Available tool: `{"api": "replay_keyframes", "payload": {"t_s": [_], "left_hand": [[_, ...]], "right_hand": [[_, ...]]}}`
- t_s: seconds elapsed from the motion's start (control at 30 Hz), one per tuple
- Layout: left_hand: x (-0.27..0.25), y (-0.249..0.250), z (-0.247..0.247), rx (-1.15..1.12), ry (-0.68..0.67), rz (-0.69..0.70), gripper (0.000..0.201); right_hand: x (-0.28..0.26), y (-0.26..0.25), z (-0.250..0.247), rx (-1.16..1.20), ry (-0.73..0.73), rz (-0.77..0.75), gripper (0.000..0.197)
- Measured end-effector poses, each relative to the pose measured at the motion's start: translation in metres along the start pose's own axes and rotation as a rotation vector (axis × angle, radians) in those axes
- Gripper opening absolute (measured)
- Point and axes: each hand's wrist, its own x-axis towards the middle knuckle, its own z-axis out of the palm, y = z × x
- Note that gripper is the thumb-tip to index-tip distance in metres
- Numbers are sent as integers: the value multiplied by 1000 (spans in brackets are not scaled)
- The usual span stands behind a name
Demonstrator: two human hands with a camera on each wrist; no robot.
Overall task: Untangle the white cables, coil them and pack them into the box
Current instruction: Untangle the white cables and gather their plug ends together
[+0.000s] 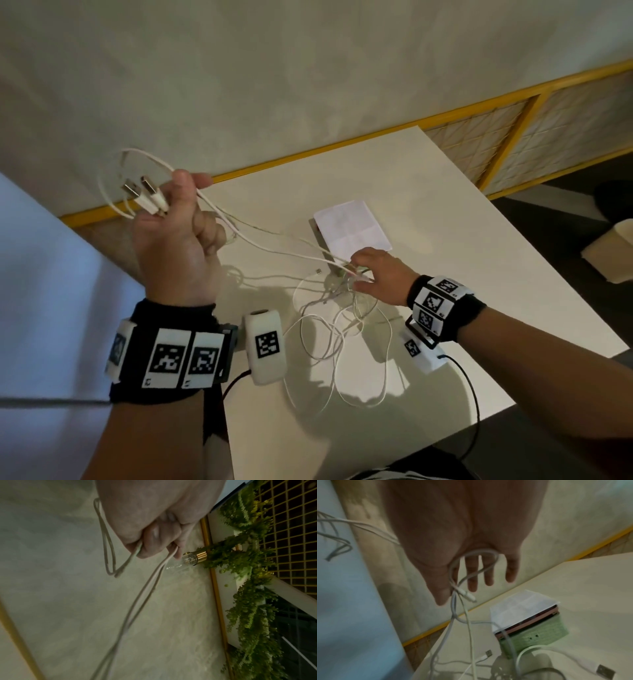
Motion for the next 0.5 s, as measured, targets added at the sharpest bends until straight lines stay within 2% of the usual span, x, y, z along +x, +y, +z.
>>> {"api": "replay_keyframes", "payload": {"t_s": [0.17,0.33,0.5], "left_hand": [[4,12,3,6,-24,70,28],[16,18,-10,31,64,160,28],[30,8,-38,75,139,145,29]], "right_hand": [[-5,5,-10,249,-74,110,36],[-17,9,-28,166,-253,116,43],[-21,28,-26,245,-198,226,41]]}}
